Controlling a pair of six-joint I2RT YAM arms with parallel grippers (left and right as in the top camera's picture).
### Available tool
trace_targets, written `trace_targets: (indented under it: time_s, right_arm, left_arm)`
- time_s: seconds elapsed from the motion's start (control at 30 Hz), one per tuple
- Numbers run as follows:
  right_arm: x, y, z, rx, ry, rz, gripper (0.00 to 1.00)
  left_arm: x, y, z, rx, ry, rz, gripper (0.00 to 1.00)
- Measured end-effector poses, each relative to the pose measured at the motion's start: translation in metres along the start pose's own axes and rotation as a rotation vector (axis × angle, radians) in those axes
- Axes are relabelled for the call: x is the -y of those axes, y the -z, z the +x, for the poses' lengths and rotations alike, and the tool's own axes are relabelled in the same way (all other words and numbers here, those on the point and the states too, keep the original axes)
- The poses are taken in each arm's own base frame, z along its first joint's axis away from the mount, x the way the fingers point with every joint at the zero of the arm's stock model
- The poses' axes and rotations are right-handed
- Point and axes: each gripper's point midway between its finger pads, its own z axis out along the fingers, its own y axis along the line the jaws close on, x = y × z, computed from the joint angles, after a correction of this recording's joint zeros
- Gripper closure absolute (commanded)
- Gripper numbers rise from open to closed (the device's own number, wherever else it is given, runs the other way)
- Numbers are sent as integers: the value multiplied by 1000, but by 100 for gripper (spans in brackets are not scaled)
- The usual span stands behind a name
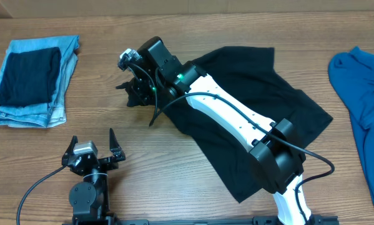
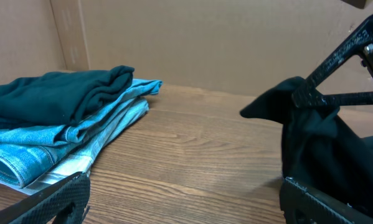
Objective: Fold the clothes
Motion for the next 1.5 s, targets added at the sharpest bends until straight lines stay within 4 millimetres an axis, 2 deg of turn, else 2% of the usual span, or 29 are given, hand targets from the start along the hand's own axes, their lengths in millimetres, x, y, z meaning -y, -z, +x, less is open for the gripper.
trace_targets:
  time_s: [0.07, 0.1, 0.2, 0.27, 0.37, 0.43, 0.5, 0.57, 0.6, 0.7, 0.87, 1.0, 1.07, 1.23, 1.33, 1.4, 1.5]
  right_arm:
    - [-4, 0, -1, 4, 1, -23, 45]
    - [-6, 0, -2, 9, 2, -32, 25]
    - [-7, 1, -4, 16, 10, -47, 9]
    - [-3, 4, -3, 11, -9, -48, 4]
    - [15, 17, -10, 30, -70, -13, 4]
    - [41, 39, -8, 21, -175, 64, 8]
    - [78, 80, -1, 19, -317, 181, 10]
    - [118, 139, 24, -16, -512, 323, 8]
    - [134, 166, 35, -23, -587, 378, 3]
    - [168, 237, 84, -80, -816, 511, 0]
    - [181, 273, 138, -190, -1011, 570, 0]
    - [183, 287, 174, -281, -1116, 608, 1]
    - [192, 297, 188, -296, -1156, 680, 5]
    - [225, 338, 227, -276, -1292, 883, 14]
    - [245, 370, 274, -266, -1440, 961, 21]
    - [256, 380, 296, -239, -1503, 983, 27]
    - [261, 380, 327, -226, -1590, 960, 31]
  left_arm:
    - [0, 0, 0, 0, 0, 0, 0]
    - [0, 0, 0, 0, 0, 0, 0]
    - [0, 0, 0, 0, 0, 0, 0]
    - [0, 0, 0, 0, 0, 0, 0]
    - [0, 0, 0, 0, 0, 0, 0]
    - [0, 0, 0, 0, 0, 0, 0]
    - [0, 0, 0, 0, 0, 0, 0]
    - [0, 0, 0, 0, 0, 0, 0]
    - [0, 0, 0, 0, 0, 0, 0]
    - [0, 0, 0, 1, 0, 0, 0]
    - [0, 0, 0, 1, 0, 0, 0]
    - [0, 0, 0, 1, 0, 0, 0]
    - [0, 0, 0, 1, 0, 0, 0]
    - [0, 0, 0, 1, 0, 0, 0]
    - [0, 0, 0, 1, 0, 0, 0]
    - [0, 0, 0, 0, 0, 0, 0]
    - [0, 0, 0, 1, 0, 0, 0]
